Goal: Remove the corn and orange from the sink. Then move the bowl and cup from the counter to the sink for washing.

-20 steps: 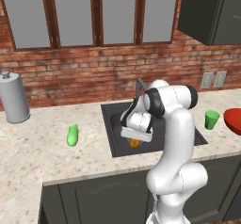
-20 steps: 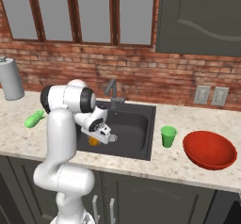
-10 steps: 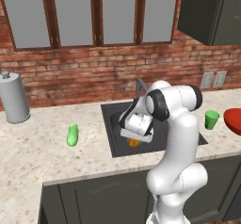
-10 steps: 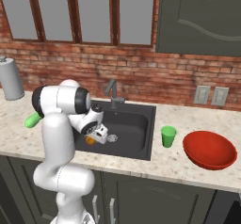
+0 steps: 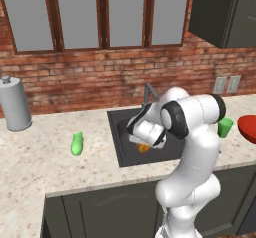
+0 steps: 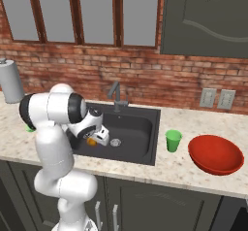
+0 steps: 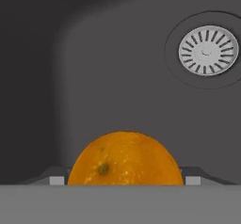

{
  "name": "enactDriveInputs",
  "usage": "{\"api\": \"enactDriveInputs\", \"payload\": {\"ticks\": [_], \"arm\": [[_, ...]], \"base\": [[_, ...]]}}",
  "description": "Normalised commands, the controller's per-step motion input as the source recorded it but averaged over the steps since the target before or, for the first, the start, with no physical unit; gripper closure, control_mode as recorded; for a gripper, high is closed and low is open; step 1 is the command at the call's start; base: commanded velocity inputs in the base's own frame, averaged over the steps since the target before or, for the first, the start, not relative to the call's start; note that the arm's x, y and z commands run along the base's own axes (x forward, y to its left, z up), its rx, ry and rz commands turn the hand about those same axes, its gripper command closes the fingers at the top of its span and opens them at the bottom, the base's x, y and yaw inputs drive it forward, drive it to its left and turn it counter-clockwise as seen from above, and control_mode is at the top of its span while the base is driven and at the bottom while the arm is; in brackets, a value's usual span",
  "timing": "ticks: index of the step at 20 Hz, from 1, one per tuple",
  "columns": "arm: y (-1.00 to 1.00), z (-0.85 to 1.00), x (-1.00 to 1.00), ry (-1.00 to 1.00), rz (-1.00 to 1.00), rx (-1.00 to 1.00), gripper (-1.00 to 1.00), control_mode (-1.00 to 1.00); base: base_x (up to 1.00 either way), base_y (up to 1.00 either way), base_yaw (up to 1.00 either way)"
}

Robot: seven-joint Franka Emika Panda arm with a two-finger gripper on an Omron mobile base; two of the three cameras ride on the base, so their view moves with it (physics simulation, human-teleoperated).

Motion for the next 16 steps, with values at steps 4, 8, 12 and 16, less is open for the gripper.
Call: {"api": "enactDriveInputs", "payload": {"ticks": [4, 8, 12, 16], "arm": [[0.00, 0.45, -0.19, -0.15, 0.00, -0.03, 1.00, -1.00], [0.00, 0.49, -0.21, -0.09, 0.00, -0.04, 1.00, -1.00], [0.00, 0.51, -0.23, 0.00, 0.00, -0.05, 1.00, -1.00], [0.00, 0.55, -0.23, 0.00, 0.00, -0.05, 1.00, -1.00]], "base": [[0.00, 0.00, 0.00], [0.00, 0.00, 0.00], [0.00, 0.00, 0.00], [0.00, 0.00, 0.00]]}}
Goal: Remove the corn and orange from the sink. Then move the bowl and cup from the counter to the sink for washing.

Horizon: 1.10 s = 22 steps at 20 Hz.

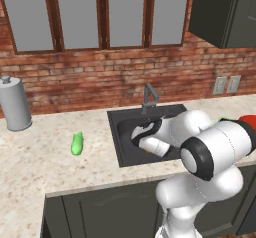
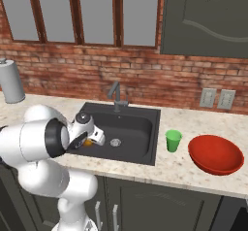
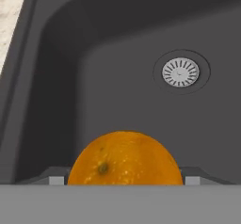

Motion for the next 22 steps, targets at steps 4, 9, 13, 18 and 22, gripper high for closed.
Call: {"api": "enactDriveInputs", "payload": {"ticks": [4, 9, 13, 18, 22], "arm": [[0.01, 0.62, -0.08, 0.10, 0.00, -0.03, 1.00, -1.00], [0.00, 0.67, -0.03, 0.15, 0.00, 0.00, 1.00, -1.00], [-0.01, 0.64, -0.10, 0.15, 0.00, 0.00, 1.00, -1.00], [0.00, 0.50, -0.32, 0.15, 0.00, 0.00, 1.00, -1.00], [0.15, 0.35, -0.33, 0.08, 0.00, 0.00, 1.00, -1.00]], "base": [[0.00, 0.00, 0.00], [0.00, 0.00, 0.00], [0.00, 0.00, 0.00], [0.00, 0.00, 0.00], [0.00, 0.00, 0.00]]}}
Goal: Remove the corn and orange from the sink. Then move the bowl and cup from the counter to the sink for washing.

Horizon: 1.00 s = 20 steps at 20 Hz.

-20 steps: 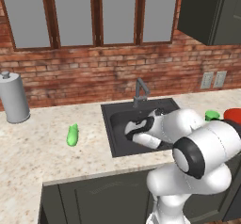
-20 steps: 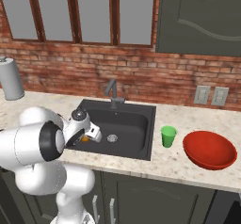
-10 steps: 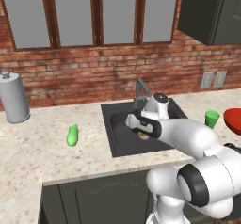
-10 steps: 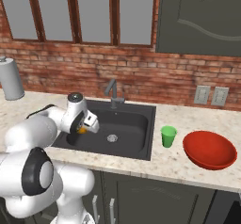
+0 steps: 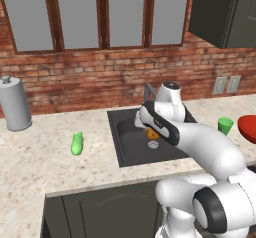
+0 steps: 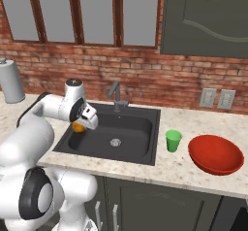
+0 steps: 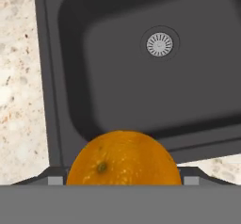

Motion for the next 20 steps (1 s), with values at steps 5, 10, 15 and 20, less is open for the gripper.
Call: {"api": "enactDriveInputs", "payload": {"ticks": [5, 10, 15, 20], "arm": [[0.37, 0.15, -0.29, 0.00, 0.00, 0.00, 1.00, -1.00], [0.50, 0.03, -0.17, 0.00, 0.00, 0.00, 1.00, -1.00], [0.60, 0.00, -0.07, 0.00, 0.00, 0.00, 1.00, -1.00], [0.60, 0.00, 0.00, 0.04, 0.00, 0.00, 1.00, -1.00]], "base": [[0.00, 0.00, 0.00], [0.00, 0.00, 0.00], [0.00, 0.00, 0.00], [0.00, 0.00, 0.00]]}}
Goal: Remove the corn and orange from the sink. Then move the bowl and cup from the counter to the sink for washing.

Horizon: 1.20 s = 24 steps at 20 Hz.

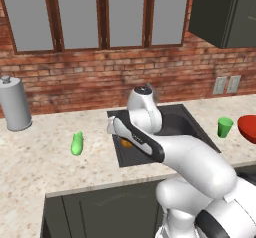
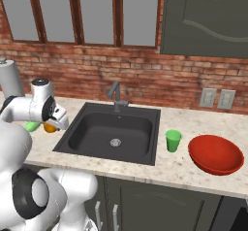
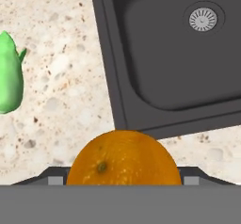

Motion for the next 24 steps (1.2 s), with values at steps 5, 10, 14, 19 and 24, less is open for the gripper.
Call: {"api": "enactDriveInputs", "payload": {"ticks": [5, 10, 14, 19, 24], "arm": [[0.51, -0.05, 0.08, 0.00, 0.00, 0.00, 1.00, -1.00], [0.43, -0.14, 0.17, -0.01, 0.00, 0.00, 1.00, -1.00], [0.31, -0.22, 0.05, 0.00, 0.00, 0.00, 1.00, -1.00], [0.19, -0.26, 0.07, 0.00, 0.00, 0.00, 1.00, -1.00], [0.09, -0.31, 0.07, 0.00, 0.00, 0.00, 1.00, -1.00]], "base": [[0.00, 0.00, 0.00], [0.00, 0.00, 0.00], [0.00, 0.00, 0.00], [0.00, 0.00, 0.00], [0.00, 0.00, 0.00]]}}
